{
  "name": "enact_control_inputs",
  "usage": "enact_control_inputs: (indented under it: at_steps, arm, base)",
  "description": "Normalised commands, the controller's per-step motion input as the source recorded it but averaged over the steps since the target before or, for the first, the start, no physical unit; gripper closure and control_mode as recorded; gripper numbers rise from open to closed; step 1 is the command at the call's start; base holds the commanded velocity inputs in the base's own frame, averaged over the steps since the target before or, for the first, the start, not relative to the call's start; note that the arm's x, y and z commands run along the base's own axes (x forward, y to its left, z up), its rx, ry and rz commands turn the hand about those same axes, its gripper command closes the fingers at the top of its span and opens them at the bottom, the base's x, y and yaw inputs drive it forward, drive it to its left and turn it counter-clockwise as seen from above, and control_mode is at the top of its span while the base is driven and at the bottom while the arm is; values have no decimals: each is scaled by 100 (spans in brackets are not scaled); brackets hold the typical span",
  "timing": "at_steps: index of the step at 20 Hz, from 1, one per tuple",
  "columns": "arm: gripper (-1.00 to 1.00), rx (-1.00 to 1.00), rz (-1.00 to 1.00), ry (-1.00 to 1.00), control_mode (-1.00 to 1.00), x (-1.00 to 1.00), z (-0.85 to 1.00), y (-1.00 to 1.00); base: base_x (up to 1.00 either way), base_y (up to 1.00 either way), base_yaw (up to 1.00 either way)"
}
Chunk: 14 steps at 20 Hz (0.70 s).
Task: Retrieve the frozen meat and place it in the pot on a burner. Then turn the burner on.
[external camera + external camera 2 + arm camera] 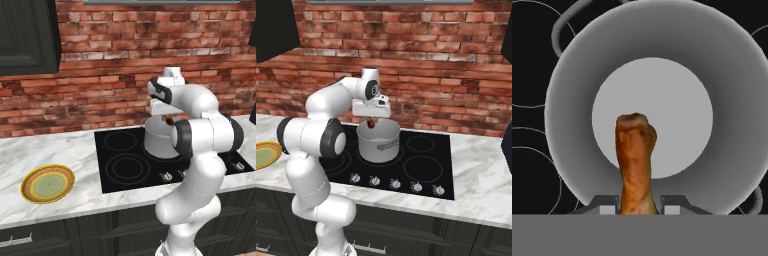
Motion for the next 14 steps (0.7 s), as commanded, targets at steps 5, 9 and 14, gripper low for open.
enact_control_inputs:
  at_steps: [5,9,14]
  arm:
    - [100,0,-1,-3,-100,8,-33,-8]
    - [100,0,-1,0,-100,0,-31,-25]
    - [100,0,0,0,-100,2,-22,-8]
  base:
    - [0,0,0]
    - [0,0,0]
    - [0,0,0]
